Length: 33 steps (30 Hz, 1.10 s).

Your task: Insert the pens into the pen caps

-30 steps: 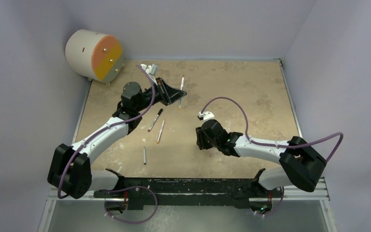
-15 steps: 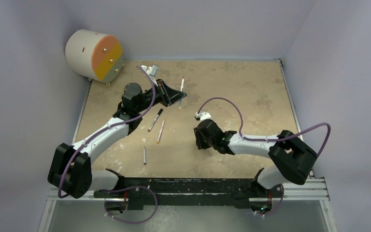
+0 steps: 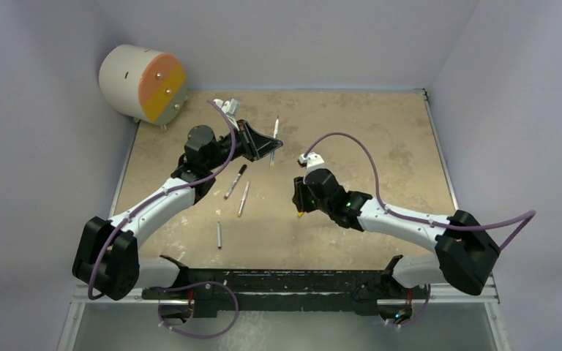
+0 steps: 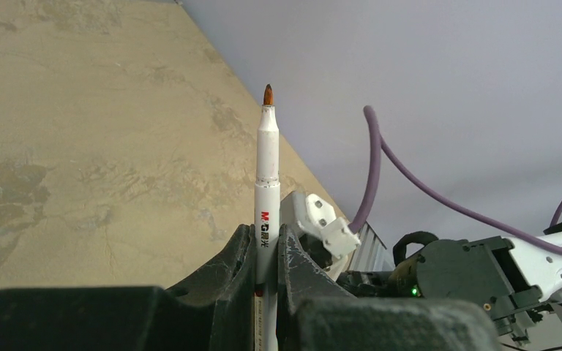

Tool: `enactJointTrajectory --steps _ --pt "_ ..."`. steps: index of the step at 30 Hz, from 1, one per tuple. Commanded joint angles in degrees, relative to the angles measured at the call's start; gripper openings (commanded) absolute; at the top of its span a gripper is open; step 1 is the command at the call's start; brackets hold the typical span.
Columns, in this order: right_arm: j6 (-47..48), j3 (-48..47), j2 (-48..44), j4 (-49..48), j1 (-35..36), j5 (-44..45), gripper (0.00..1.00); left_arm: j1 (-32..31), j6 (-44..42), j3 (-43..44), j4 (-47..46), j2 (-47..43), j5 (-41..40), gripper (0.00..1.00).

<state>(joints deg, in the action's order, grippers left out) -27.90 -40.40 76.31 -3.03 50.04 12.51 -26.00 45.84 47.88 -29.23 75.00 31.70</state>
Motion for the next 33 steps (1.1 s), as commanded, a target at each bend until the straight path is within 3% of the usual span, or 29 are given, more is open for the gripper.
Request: enactJointTrajectory --steps 1,2,6,9,11,14,16,24,33 --pt "2.43 -3.81 -0.65 3.13 -1.07 1.79 0.36 -0.02 -0.46 -0.28 -2.50 -1.56 -0.03 0.00" --pt "2.41 -3.83 -0.27 3.52 -1.08 1.83 0.36 -0.02 -0.48 -0.32 -2.31 -1.75 -0.07 0.00" --pt "0.67 -2.35 0.50 4.17 -1.14 1.30 0.11 -0.04 -0.82 -0.86 -1.51 -3.26 -0.52 0.00" --pt "-1.57 -0.33 0.25 4.70 -1.09 0.76 0.07 -0.02 -0.99 -1.70 -1.25 -3.94 -0.94 0.00" --pt "-2.81 0.71 0.07 4.68 -1.13 -0.23 0.14 -0.02 -0.94 -1.82 -1.34 -3.65 -0.91 0.00" --pt "-4.37 0.68 0.68 4.58 -1.10 -1.52 0.37 -0.02 -0.16 -1.57 -2.35 -2.91 -0.53 0.00" --pt "-7.00 -0.63 1.72 5.47 -1.09 -0.58 0.42 -0.02 0.34 -1.35 -2.87 -2.49 -0.48 0.00" --pt "-14.43 -4.25 9.60 6.37 0.29 3.00 0.46 -0.02 -0.98 -1.23 1.04 -3.52 -3.92 0.00" --pt "-17.69 -6.83 13.95 9.11 0.32 5.33 0.43 -0.04 -1.94 -1.35 2.84 -4.53 -4.22 0.00"
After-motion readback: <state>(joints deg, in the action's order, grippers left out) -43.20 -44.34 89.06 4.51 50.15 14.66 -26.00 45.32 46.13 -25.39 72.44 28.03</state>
